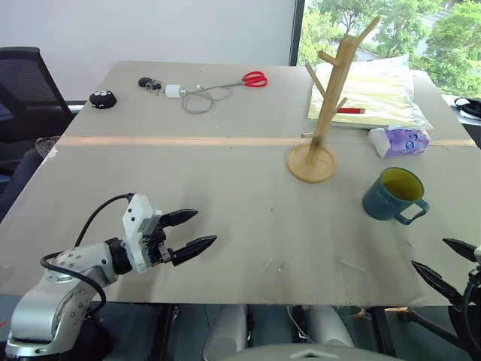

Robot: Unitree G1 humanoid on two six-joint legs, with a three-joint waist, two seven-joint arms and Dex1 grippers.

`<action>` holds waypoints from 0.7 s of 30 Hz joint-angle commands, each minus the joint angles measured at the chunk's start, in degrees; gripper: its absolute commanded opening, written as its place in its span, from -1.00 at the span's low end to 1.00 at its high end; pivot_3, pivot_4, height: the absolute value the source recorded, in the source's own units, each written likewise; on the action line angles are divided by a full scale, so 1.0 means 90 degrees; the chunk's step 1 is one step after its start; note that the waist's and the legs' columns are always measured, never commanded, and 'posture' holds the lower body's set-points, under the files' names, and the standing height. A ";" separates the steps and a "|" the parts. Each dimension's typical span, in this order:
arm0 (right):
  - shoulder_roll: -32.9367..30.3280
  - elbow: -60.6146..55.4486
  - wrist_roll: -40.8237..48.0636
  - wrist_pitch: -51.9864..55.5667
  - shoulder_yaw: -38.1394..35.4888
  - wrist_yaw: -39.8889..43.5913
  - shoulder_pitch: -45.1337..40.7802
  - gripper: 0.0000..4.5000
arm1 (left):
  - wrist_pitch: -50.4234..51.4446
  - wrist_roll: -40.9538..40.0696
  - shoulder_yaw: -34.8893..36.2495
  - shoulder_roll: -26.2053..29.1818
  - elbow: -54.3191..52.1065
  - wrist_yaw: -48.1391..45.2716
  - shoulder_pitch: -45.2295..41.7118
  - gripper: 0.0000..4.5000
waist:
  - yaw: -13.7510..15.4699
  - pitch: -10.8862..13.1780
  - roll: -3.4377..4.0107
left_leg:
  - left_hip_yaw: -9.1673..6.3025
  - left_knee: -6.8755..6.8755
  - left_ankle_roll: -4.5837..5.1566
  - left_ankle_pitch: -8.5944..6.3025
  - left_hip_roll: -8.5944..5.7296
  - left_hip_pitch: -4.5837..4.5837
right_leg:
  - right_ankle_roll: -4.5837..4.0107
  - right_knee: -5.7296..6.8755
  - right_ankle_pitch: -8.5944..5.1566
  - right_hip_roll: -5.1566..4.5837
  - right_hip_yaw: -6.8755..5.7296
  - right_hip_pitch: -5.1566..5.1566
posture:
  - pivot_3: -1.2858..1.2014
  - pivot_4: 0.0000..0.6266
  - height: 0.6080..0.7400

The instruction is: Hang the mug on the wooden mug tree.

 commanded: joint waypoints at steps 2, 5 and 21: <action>-0.0084 -0.0679 0.0256 0.0562 -0.0080 -0.0565 -0.0423 0.98 | 0.0006 -0.0378 0.0114 0.0108 -0.0287 -0.0208 -0.0278 0.98 | 0.0000 0.0001 -0.0001 | 0.0000 0.0000 0.0000 0.0000 0.0001 0.0001 | -0.0001 0.0001 0.0000 0.0001 0.0000 0.0000 | 0.03 -0.52 1.00; 0.0121 -0.1060 0.0518 0.1031 -0.0036 -0.1144 -0.0802 0.98 | -0.0123 -0.0664 0.0106 0.0156 -0.0491 -0.0578 -0.0527 0.98 | -0.0006 0.0000 -0.0001 | -0.0001 0.0009 -0.0001 0.0001 0.0004 0.0000 | -0.0006 0.0007 0.0004 0.0002 0.0000 -0.0001 | 0.03 -0.52 1.00; 0.2034 -0.1533 -0.0523 0.1658 0.1371 -0.4005 -0.1595 0.98 | 0.0476 -0.2029 -0.0103 0.0629 -0.0901 -0.1201 -0.1564 0.98 | -0.0018 -0.0001 0.0004 | -0.0003 0.0012 -0.0008 0.0004 0.0001 -0.0004 | -0.0001 0.0010 0.0001 0.0022 0.0007 0.0000 | 0.03 -0.52 1.00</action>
